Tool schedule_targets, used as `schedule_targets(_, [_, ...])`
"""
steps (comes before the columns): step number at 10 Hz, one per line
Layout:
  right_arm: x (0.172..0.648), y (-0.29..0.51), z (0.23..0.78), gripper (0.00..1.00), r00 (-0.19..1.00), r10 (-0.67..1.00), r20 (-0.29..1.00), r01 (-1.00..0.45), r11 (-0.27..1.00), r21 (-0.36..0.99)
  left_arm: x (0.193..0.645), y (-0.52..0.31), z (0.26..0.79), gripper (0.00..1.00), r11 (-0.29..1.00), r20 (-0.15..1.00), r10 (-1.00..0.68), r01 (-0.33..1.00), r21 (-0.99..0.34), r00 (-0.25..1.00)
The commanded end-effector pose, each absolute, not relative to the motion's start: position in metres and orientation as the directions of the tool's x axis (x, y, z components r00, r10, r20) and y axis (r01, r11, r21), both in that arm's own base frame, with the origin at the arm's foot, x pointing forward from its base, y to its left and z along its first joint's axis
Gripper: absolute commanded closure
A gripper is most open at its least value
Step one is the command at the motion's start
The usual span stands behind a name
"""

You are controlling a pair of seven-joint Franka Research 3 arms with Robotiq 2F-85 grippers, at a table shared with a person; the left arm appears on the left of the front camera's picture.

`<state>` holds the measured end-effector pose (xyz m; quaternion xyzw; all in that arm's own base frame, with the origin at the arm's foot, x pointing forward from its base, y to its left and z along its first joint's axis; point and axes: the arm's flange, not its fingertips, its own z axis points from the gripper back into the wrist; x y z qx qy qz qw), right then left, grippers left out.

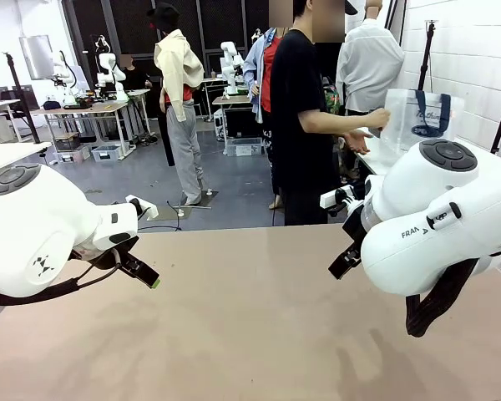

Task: Transfer purchased items from the store into the shopping bag.
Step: Open the Reusable shopping bag in the center of the table.

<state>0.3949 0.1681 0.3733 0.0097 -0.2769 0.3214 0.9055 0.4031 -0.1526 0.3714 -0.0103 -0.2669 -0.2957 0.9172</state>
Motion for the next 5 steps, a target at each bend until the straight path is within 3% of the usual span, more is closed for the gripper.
schedule_targets(1, [0.3949,0.168,0.3733,0.0,0.64,0.576,0.508,-0.587,0.793,-0.16,0.4035,-0.1513,0.3714,0.0,0.827,0.496,-0.534,0.546,0.138,0.684])
schedule_targets(5, [0.3949,0.168,0.3733,0.0,0.64,0.576,0.508,-0.587,0.793,-0.16,0.4035,-0.1513,0.3714,0.0,0.827,0.496,-0.534,0.546,0.138,0.684])
